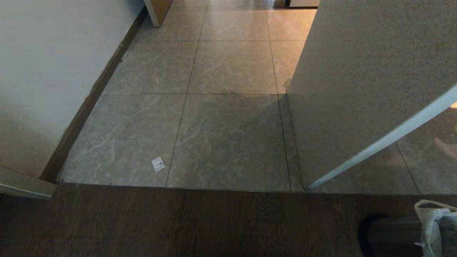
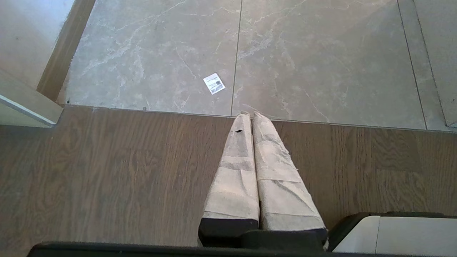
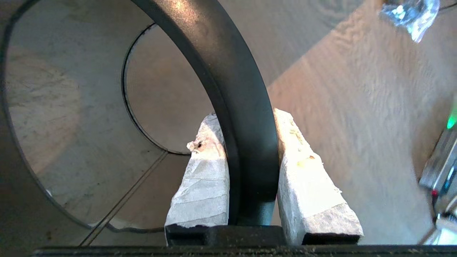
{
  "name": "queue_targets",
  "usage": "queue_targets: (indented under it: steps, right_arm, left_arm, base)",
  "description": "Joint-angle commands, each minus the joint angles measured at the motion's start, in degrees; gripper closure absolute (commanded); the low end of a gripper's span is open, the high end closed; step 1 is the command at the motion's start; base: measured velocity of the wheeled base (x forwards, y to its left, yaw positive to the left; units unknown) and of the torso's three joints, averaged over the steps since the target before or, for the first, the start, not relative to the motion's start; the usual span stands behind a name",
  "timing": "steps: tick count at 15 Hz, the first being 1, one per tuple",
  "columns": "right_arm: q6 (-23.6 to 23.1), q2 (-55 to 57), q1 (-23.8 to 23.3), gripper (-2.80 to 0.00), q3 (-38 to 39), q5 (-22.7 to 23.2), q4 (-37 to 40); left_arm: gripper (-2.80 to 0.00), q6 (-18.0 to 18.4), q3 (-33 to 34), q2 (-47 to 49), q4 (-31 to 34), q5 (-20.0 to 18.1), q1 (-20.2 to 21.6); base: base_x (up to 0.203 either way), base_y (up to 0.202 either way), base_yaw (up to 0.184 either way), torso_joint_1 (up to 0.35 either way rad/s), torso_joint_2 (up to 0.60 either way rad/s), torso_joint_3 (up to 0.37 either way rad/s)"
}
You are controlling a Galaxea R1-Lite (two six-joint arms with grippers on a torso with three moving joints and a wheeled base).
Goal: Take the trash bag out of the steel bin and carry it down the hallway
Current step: Place the outer trash can on the ground
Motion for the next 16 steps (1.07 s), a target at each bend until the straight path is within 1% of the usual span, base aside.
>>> queue_targets:
  steps: [1, 7, 9, 11, 12, 16]
  right_arm:
    - [-0.15, 6.22, -0.74, 0.00, 0.21, -0.15, -3.50]
    - [-0.15, 12.61, -1.81, 0.00, -0.02, -0.21, -4.90]
    - [1.93, 13.13, -1.92, 0.00, -0.45, 0.16, -6.24]
    - [7.33, 13.19, -1.78, 0.00, -0.43, 0.13, -6.34]
    - [8.46, 13.15, -1.54, 0.00, -0.37, 0.10, -6.06]
    - [8.99, 13.07, -1.05, 0.00, -1.05, 0.10, -4.34]
  left_arm:
    - [0.00, 0.02, 0.00, -0.02, 0.00, 0.02, 0.00]
    - [0.00, -0.05, 0.00, -0.02, 0.00, 0.02, 0.00]
    - [0.00, -0.06, 0.00, -0.02, 0.00, 0.02, 0.00]
    - [0.00, -0.03, 0.00, -0.02, 0.00, 0.02, 0.00]
    - [0.00, 0.03, 0.00, -0.02, 0.00, 0.02, 0.00]
    - [0.00, 0.01, 0.00, -0.02, 0.00, 0.02, 0.00]
  base:
    - [0.000, 0.000, 0.000, 0.000, 0.00, 0.000]
    - [0.000, 0.000, 0.000, 0.000, 0.00, 0.000]
    - [0.000, 0.000, 0.000, 0.000, 0.00, 0.000]
    - [0.000, 0.000, 0.000, 0.000, 0.00, 0.000]
    - [0.000, 0.000, 0.000, 0.000, 0.00, 0.000]
    - [0.000, 0.000, 0.000, 0.000, 0.00, 0.000]
